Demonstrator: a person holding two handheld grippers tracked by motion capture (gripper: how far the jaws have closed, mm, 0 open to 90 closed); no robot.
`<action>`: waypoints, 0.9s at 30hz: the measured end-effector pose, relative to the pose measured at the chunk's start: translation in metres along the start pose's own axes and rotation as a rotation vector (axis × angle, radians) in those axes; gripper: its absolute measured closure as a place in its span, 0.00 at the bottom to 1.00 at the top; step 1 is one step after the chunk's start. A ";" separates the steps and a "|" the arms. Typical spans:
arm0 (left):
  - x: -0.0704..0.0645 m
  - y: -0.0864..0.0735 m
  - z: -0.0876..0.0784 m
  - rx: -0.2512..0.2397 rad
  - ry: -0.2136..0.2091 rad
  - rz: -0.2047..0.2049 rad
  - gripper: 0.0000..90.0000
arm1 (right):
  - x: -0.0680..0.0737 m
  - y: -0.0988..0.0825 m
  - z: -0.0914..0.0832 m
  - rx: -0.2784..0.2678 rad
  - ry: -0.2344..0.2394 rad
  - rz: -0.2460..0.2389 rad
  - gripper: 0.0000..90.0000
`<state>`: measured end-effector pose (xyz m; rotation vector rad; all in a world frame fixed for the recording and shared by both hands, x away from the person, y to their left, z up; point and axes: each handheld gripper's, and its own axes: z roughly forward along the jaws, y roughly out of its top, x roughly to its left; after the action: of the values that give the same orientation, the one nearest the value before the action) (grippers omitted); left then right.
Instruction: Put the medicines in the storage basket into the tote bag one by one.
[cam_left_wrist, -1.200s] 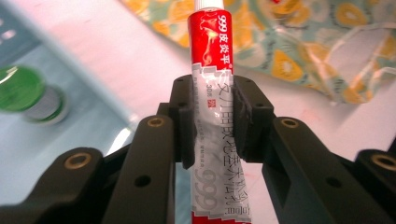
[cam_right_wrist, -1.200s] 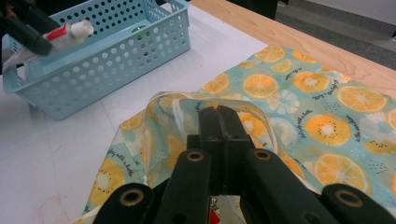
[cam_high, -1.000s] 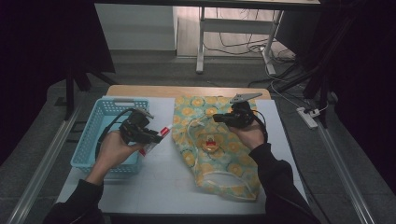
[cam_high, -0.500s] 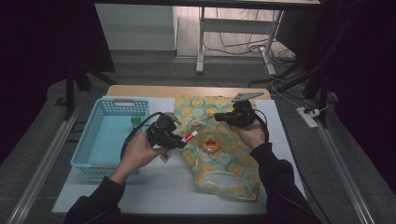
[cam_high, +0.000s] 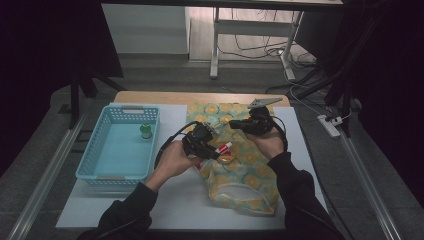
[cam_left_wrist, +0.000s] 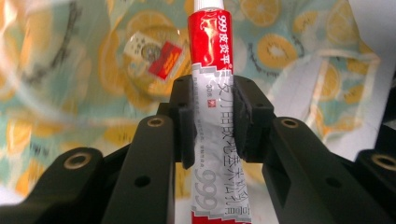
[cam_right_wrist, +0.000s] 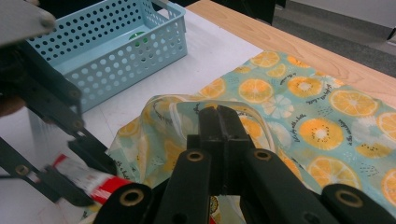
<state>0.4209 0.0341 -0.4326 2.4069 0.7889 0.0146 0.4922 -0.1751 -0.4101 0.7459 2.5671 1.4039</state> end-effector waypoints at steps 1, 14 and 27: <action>0.000 0.003 0.003 -0.004 0.002 0.004 0.80 | 0.000 0.000 0.000 -0.002 0.000 0.000 1.00; 0.004 0.029 0.027 -0.036 0.023 0.028 0.80 | -0.002 -0.001 0.001 0.002 -0.001 0.006 1.00; 0.009 0.038 0.044 -0.033 0.089 0.050 0.80 | -0.001 0.001 0.002 0.001 -0.004 0.004 1.00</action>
<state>0.4570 -0.0088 -0.4495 2.4081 0.7629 0.1544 0.4942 -0.1734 -0.4102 0.7540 2.5646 1.4016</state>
